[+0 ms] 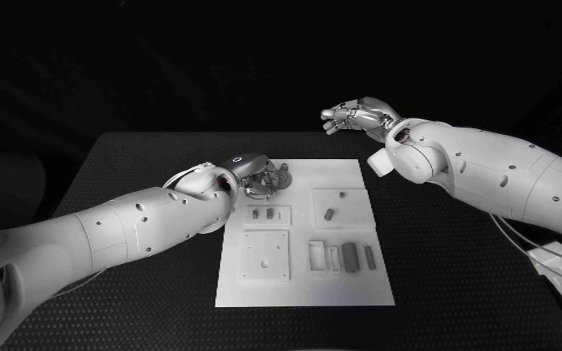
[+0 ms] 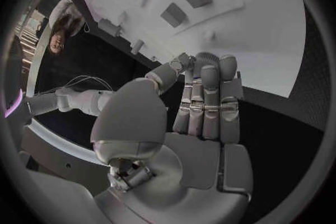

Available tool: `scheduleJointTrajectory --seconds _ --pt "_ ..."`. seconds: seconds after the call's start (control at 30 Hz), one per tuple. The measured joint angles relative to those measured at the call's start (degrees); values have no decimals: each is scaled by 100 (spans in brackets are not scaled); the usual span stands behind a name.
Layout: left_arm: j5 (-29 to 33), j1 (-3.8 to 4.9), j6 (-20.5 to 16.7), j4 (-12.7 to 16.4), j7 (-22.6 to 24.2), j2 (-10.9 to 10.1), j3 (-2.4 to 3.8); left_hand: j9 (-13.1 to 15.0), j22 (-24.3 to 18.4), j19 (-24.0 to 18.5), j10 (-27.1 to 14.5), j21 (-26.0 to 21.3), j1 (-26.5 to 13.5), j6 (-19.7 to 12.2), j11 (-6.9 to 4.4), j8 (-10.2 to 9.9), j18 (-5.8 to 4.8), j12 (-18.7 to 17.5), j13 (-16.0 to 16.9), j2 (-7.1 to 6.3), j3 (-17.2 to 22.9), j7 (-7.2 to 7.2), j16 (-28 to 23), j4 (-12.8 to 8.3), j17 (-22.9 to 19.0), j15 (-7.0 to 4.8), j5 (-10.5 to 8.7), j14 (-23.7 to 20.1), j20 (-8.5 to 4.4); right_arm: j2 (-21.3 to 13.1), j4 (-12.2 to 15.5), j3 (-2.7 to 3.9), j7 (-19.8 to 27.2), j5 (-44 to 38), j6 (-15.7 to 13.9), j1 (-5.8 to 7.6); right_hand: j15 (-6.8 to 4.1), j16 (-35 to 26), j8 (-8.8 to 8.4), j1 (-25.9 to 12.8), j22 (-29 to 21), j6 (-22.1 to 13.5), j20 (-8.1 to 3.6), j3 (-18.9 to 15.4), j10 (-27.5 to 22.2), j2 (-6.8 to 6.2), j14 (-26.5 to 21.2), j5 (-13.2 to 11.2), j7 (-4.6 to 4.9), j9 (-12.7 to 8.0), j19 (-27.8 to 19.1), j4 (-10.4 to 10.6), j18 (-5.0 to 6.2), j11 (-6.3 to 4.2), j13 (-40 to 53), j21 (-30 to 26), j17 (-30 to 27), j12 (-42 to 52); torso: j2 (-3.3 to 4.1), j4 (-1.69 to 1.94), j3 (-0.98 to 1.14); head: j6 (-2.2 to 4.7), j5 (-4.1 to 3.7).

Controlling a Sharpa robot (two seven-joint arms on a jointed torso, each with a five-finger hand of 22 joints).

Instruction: Assemble the parts on the task board

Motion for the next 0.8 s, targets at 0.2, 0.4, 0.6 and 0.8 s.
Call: scheduleJointTrajectory --seconds 0.2,0.4,0.6,0.8 --pt "127 7 170 75 54 -143 30 1 0 50 0 35 1 -1 0 -2 1 -1 -2 0 -1 0 44 0 50 -24 0 42 -11 -7 -5 0 1 0 0 -4 0 0 0 0 0 0 0 0 0 0 0 0 0 0 0 0 0 0 0 0 0 0 0 0 -1 -8 6" --pt "122 8 333 38 63 -211 28 5 -1 62 -1 43 2 -3 -1 -13 0 -17 0 -1 -5 -1 44 -4 51 -31 0 54 -21 -8 -7 0 1 0 1 -13 0 0 0 0 -1 0 0 0 0 0 0 0 0 0 0 0 0 0 1 0 0 0 0 0 -1 -10 7" --pt "72 8 434 10 64 -233 26 8 4 62 -1 43 2 -4 -1 -24 0 -22 4 -2 -9 -1 44 -7 51 -30 -1 54 -20 -12 -7 0 1 0 1 -16 0 0 0 0 4 0 0 0 0 0 0 0 0 0 0 0 0 0 1 0 -1 0 1 0 -1 -15 7" --pt "-15 8 497 -58 63 -148 24 8 3 62 18 44 -10 -6 -21 -36 0 -23 4 9 -9 -2 44 -7 61 -29 -18 55 -19 -9 -7 0 2 0 1 -18 0 0 0 0 4 0 0 0 0 0 0 0 0 0 0 0 0 0 -4 0 3 0 4 -3 -1 -16 12"
